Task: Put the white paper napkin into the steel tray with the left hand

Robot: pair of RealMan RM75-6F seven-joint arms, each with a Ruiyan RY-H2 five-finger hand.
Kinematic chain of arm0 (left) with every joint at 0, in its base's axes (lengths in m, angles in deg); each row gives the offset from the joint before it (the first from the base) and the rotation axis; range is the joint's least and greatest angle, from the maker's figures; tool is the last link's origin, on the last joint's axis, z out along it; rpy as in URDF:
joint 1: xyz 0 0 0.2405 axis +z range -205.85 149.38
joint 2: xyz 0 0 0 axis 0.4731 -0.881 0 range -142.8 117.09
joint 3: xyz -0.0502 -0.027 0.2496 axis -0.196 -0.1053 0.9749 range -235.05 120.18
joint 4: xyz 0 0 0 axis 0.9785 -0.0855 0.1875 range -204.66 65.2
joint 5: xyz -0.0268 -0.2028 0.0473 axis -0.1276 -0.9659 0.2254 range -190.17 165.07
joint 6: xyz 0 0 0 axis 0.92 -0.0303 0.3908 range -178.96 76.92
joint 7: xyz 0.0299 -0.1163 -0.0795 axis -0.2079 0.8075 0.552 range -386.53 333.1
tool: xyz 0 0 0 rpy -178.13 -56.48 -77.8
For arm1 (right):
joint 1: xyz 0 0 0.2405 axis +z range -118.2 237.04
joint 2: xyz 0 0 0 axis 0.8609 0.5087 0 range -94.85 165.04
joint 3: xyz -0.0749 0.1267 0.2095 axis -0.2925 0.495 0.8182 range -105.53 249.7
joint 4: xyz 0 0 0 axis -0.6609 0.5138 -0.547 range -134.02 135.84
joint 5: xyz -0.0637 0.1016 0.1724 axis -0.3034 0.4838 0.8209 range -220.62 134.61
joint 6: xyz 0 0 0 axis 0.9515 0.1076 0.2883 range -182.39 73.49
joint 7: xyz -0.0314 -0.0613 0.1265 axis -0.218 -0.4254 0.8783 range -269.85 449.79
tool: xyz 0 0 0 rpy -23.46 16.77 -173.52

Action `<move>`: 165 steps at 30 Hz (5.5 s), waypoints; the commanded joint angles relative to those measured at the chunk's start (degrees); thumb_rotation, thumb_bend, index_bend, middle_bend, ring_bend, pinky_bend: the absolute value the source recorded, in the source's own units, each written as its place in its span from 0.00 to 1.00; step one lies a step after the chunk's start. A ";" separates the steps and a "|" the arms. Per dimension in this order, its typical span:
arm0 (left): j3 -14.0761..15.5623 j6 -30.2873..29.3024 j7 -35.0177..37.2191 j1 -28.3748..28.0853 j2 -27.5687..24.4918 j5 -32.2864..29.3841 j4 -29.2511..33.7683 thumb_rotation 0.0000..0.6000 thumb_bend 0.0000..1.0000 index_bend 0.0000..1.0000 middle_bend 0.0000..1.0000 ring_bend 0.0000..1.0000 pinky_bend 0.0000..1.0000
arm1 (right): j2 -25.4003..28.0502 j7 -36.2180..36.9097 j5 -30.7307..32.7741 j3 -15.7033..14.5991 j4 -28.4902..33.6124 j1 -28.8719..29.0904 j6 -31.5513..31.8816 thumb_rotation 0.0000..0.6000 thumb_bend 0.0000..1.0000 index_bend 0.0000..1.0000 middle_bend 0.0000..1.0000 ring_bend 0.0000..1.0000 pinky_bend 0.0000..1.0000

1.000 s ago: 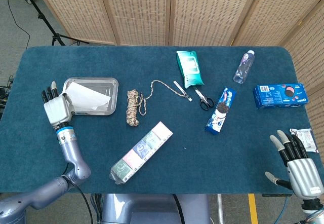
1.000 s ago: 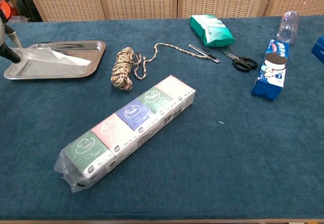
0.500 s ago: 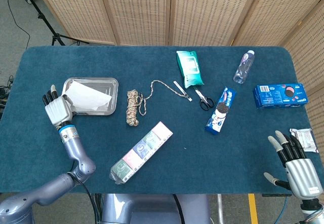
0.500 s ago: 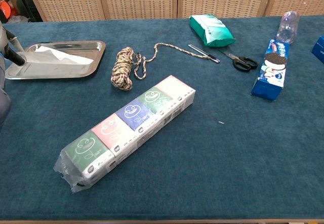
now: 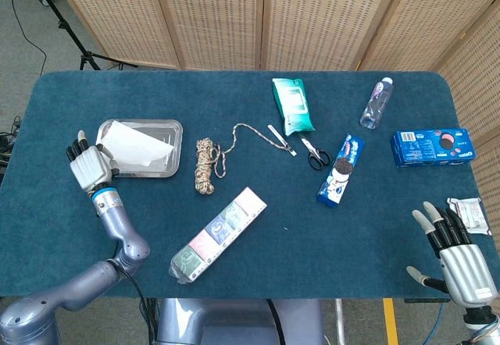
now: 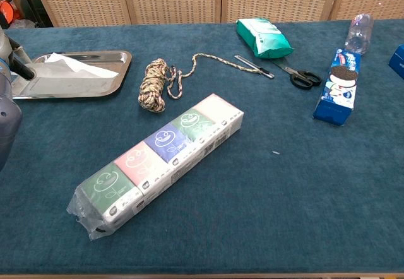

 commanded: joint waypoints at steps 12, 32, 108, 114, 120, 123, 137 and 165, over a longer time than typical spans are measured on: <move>-0.42 3.38 1.42 -3.06 2.85 -2.29 -5.92 1.00 0.46 0.87 0.00 0.00 0.00 | 0.12 0.31 0.02 -0.13 -0.07 0.13 -0.14 1.00 0.00 0.00 0.00 0.00 0.00; 2.53 3.88 2.95 -0.39 0.20 -0.68 1.00 1.00 0.26 0.73 0.00 0.00 0.00 | -0.11 0.10 -0.32 -0.24 -0.16 -0.07 0.54 1.00 0.00 0.00 0.00 0.00 0.00; 9.68 -2.71 6.88 5.70 -16.78 4.61 34.02 0.99 0.22 0.64 0.00 0.00 0.00 | -0.35 -0.37 -0.43 -0.23 -0.19 -0.42 1.23 1.00 0.00 0.00 0.00 0.00 0.00; 12.23 -0.13 9.62 8.28 -21.00 6.05 39.68 1.00 0.24 0.57 0.00 0.00 0.00 | -0.31 -0.32 -0.45 -0.21 -0.22 -0.44 1.31 1.00 0.00 0.00 0.00 0.00 0.00; 14.85 -1.37 14.54 11.95 -24.49 10.59 44.40 1.00 0.24 0.45 0.00 0.00 0.00 | -0.35 -0.39 -0.40 -0.17 -0.20 -0.55 1.48 1.00 0.00 0.00 0.00 0.00 0.00; 16.34 -2.03 19.83 14.92 -26.92 14.13 46.67 1.00 0.24 0.43 0.00 0.00 0.00 | -0.41 -0.55 -0.45 -0.15 -0.21 -0.62 1.64 1.00 0.00 0.00 0.00 0.00 0.00; 23.81 -2.74 39.49 25.95 -36.87 26.54 50.92 1.00 0.24 0.35 0.00 0.00 0.00 | -0.94 -2.39 -0.02 0.02 0.29 -0.39 0.69 1.00 0.00 0.00 0.00 0.00 0.00; 30.43 -5.73 52.96 34.15 -42.45 36.98 50.29 1.00 0.24 0.35 0.00 0.00 0.00 | -1.33 -3.89 1.74 0.91 0.84 -0.48 0.28 1.00 0.00 0.00 0.00 0.00 0.00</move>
